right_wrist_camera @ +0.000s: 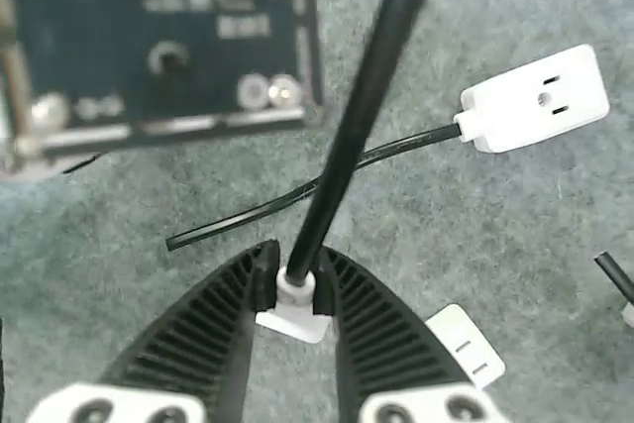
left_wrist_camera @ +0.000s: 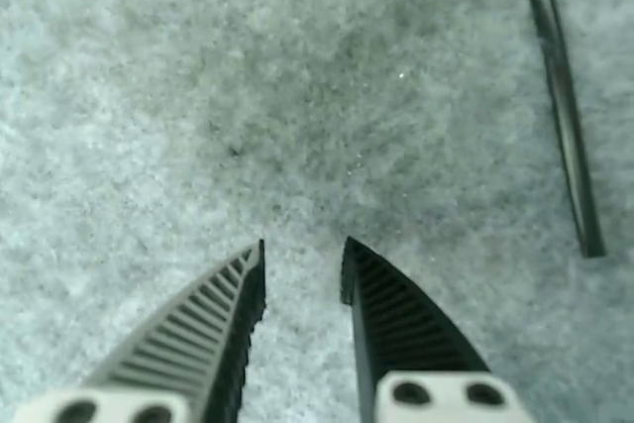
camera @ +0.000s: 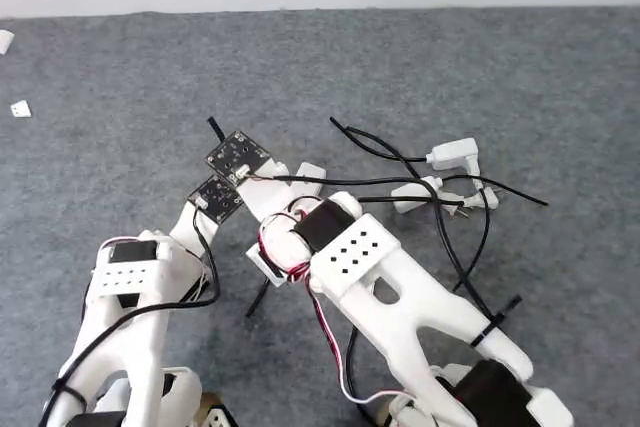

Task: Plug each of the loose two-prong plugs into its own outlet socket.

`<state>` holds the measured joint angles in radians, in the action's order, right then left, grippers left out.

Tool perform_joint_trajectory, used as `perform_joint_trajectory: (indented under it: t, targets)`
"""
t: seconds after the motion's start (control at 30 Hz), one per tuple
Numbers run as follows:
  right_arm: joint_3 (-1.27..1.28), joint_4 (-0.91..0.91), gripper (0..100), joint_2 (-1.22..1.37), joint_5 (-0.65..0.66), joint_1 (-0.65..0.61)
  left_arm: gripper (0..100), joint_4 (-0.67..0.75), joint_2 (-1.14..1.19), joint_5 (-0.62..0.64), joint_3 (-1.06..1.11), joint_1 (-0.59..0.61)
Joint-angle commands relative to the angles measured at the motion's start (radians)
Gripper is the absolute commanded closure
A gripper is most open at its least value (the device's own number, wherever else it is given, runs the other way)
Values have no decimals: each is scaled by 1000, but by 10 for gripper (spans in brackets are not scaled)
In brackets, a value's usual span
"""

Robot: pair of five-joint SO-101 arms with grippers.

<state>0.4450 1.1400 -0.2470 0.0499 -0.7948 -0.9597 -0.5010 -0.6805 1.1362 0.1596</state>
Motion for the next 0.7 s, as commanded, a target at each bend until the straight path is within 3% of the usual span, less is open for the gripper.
perform_joint_trajectory:
  t: [0.0, 0.2, 0.4, 0.53, 0.67]
  targets:
    - [-54, -30, 991, -7, -12, 5, 885, 18, -26, -8, -8, -6]
    - [-55, -27, 991, -19, -14, 16, 885, 28, -26, -6, -7, -2]
    - [-52, 24, 991, -162, -48, 127, 885, 29, -26, -2, -10, 2]
    - [-49, 96, 991, -272, -49, 58, 885, 29, -26, -2, -10, 2]
    - [14, 41, 991, -255, -51, -54, 883, 29, -26, -2, -10, 0]
